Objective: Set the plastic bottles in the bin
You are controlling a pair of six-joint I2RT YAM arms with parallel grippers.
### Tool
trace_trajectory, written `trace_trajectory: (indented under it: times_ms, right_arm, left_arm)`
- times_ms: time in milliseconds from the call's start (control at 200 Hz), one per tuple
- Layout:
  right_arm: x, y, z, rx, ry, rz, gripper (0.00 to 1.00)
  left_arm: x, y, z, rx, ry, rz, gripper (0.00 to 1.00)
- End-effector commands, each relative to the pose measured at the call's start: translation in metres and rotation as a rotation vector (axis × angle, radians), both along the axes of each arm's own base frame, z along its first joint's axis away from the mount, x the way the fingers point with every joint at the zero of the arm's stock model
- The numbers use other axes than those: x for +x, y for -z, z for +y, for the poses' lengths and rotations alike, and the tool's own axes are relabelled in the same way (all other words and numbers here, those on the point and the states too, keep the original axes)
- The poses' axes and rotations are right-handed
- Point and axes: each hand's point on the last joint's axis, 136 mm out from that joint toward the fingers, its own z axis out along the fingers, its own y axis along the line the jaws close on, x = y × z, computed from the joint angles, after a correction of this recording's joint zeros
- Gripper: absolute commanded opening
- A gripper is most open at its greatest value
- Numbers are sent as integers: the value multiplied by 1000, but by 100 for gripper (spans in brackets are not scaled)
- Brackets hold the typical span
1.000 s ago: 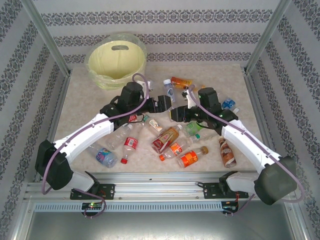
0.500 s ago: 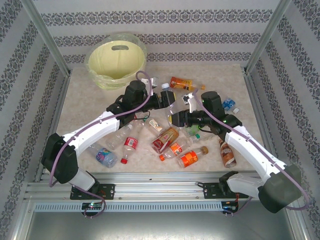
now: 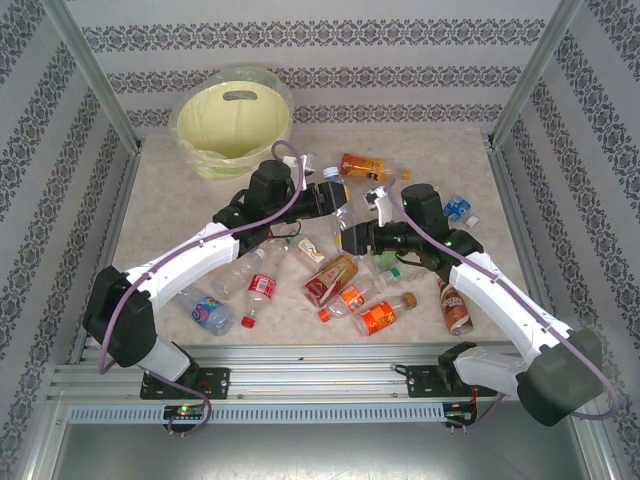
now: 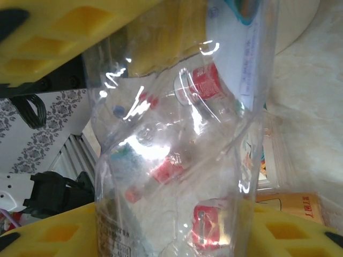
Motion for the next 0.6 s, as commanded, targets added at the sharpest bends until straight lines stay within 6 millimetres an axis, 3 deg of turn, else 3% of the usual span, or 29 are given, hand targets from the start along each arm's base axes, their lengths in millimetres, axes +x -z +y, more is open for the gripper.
trace_trajectory:
  times_ms: [0, 315, 595]
  right_arm:
    - [-3, -9, 2, 20, -1, -29, 67]
    - [-14, -46, -12, 67, 57, -132, 98]
    - [-19, -104, -44, 114, 230, -313, 98]
  left_arm:
    - [-4, -41, 4, -27, 4, -88, 48]
    - [6, -71, 32, 49, -48, -141, 50]
    - [34, -107, 81, 216, -151, -208, 53]
